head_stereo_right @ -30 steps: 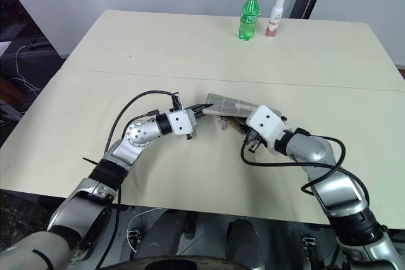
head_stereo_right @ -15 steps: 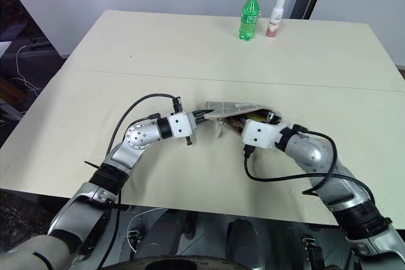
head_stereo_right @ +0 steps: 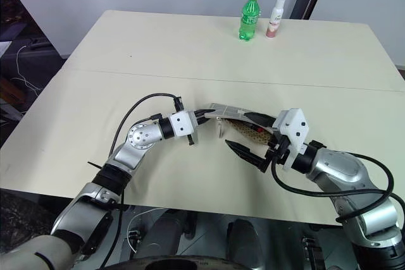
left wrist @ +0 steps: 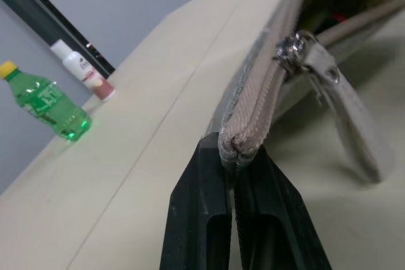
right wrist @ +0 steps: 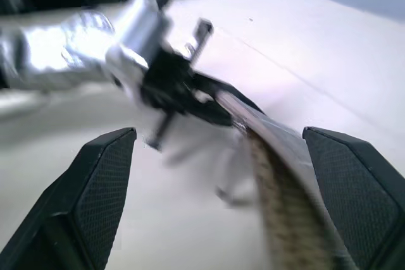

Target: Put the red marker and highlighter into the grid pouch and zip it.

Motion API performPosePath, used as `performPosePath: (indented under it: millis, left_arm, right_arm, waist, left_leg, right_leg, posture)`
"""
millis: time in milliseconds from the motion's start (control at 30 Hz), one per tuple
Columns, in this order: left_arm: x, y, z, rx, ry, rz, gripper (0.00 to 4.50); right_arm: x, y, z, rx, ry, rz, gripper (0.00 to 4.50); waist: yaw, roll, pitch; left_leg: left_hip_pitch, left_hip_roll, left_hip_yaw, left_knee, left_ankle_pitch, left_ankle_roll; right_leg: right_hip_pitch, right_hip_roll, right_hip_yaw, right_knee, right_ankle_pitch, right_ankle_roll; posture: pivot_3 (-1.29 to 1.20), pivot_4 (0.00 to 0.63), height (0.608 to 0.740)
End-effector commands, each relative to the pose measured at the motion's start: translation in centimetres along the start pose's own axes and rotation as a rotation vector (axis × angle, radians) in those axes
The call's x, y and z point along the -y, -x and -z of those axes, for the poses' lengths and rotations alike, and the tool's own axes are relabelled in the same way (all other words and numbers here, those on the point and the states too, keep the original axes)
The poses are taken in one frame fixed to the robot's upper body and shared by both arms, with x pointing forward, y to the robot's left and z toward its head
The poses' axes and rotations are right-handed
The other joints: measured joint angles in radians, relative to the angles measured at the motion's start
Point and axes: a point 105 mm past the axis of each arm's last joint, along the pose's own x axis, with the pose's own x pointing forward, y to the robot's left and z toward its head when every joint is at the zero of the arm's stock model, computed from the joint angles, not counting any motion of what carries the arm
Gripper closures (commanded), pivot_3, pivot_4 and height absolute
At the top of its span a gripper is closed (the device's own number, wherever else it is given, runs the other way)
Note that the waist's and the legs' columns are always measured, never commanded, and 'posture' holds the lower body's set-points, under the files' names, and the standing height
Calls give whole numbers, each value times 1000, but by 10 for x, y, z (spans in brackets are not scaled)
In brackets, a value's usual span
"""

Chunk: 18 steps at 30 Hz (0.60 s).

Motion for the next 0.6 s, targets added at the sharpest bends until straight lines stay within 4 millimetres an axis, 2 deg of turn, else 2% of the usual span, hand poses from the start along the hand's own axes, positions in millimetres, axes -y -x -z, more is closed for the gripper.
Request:
performPosePath:
  millis: [33, 100, 200, 367, 433, 600]
  left_arm:
    - [1, -9, -11, 30, -55, 15, 4500]
    - [11, -12, -12, 33, -116, 66, 4500]
    - [13, -16, -17, 53, -149, 75, 4500]
    - [10, -18, -23, 71, -256, 78, 4500]
    - [6, -19, -25, 77, -292, 67, 4500]
    - [2, -21, -26, 75, -335, 63, 4500]
  right_arm:
    - [-22, 2, 41, -183, -99, -83, 114]
    - [-18, 2, 61, -205, -156, -40, 114]
    - [-10, -11, 71, -171, -191, 17, 114]
    - [17, -40, 62, -64, -170, 176, 114]
    - [28, -42, 71, -83, -159, 232, 114]
    - [29, -54, 46, 57, -252, 207, 114]
  waist:
    - [5, 0, 0]
    - [2, 0, 0]
    - [-3, 0, 0]
    - [-1, 1, 0]
    - [2, 0, 0]
    - [0, 0, 0]
  left_leg:
    - [0, 0, 0, 0, 0, 0]
    - [-1, 0, 0, 0, -1, 1]
    - [0, 0, 1, 0, -1, 1]
    - [0, 0, 0, 0, 0, 0]
    - [0, 0, -1, -1, 0, 0]
    - [-1, -2, 0, -1, 0, 1]
  right_leg:
    - [0, 0, 0, -1, 0, 0]
    - [0, 0, 0, -2, 0, 0]
    - [0, 0, 0, -2, 0, 0]
    - [-1, 1, 1, -1, 1, -1]
    - [-2, 1, 1, -1, 1, -1]
    - [-3, 2, 1, -1, 1, 0]
  posture:
    - [0, 150, 740]
    - [0, 150, 740]
    - [0, 150, 740]
    - [0, 150, 740]
    - [0, 150, 740]
    - [0, 150, 740]
